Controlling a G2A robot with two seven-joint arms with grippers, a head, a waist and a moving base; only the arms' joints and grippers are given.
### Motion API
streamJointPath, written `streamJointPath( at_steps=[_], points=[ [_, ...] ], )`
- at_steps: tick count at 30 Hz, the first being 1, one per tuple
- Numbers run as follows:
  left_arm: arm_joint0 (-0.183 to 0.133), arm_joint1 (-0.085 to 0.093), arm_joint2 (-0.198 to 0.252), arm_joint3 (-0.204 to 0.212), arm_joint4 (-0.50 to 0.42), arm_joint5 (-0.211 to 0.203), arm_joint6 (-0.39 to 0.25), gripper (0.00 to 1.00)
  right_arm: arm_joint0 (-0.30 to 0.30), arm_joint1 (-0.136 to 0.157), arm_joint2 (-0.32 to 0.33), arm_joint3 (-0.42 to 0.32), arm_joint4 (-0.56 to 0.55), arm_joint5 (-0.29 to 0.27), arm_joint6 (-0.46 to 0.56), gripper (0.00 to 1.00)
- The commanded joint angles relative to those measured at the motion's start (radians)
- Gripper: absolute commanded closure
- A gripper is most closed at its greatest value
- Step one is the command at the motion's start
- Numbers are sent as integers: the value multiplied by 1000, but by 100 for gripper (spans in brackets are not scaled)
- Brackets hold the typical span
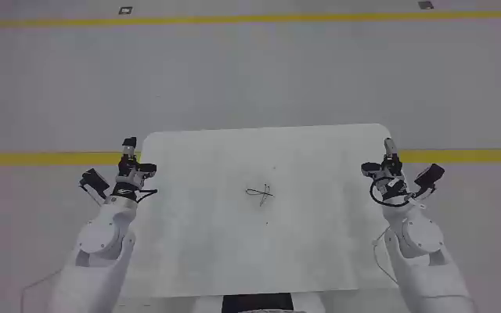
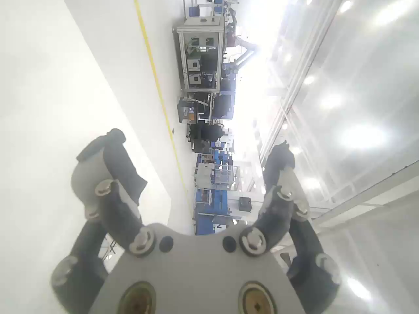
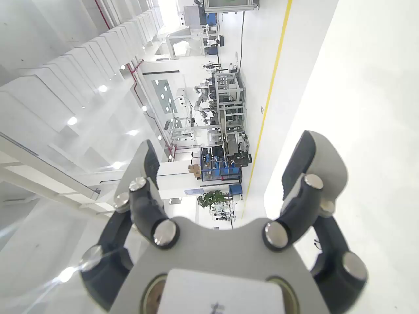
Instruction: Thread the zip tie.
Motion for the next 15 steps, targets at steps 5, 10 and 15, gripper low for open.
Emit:
streamJointPath(
  at_steps=[5,10,15],
  points=[
    [0,0,0,0,0,0,0,0,0,0,0,0,0,0,0,0],
    [0,0,0,0,0,0,0,22,0,0,0,0,0,0,0,22],
    [0,0,0,0,0,0,0,0,37,-1,-24,-12,-52,-9,50,0]
  ],
)
